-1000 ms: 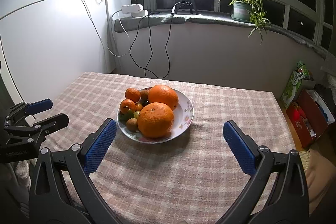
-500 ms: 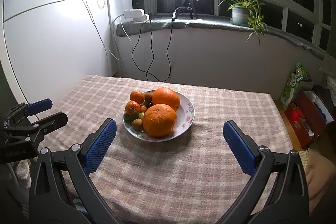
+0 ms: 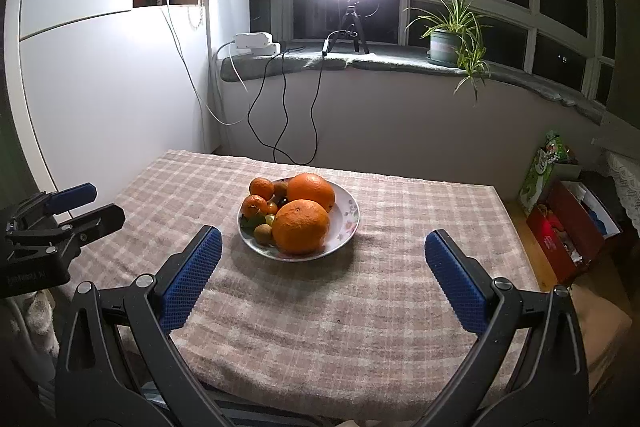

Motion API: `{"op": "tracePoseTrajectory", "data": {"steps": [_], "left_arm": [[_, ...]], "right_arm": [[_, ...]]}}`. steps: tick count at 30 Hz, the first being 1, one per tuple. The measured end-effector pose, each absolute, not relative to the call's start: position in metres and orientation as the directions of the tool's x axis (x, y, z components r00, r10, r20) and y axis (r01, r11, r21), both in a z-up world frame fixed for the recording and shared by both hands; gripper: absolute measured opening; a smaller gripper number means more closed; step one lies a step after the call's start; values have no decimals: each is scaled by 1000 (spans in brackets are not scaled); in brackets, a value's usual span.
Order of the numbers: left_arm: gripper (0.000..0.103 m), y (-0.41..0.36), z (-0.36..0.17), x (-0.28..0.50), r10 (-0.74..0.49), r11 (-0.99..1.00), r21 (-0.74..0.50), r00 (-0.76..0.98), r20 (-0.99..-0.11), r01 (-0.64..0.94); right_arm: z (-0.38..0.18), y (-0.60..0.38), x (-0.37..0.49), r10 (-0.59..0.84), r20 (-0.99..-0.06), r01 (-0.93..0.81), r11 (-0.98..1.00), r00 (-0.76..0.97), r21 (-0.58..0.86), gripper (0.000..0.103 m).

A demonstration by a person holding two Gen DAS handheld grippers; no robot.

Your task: Organize fruits

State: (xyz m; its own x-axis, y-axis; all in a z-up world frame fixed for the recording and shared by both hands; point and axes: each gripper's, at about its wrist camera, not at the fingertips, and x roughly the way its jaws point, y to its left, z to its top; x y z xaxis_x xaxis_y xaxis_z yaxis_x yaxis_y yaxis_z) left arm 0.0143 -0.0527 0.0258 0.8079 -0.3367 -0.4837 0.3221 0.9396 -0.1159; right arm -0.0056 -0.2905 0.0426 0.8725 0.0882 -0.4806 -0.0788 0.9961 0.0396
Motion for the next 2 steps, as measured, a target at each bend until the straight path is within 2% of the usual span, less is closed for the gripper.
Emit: {"op": "tracePoseTrajectory", "data": {"steps": [2], "left_arm": [[81,-51,26,12,-330,942,-116,810,-485,314]], "right_arm": [[42,-291,-6,98,-483,-85,995,870,48,103]]}}
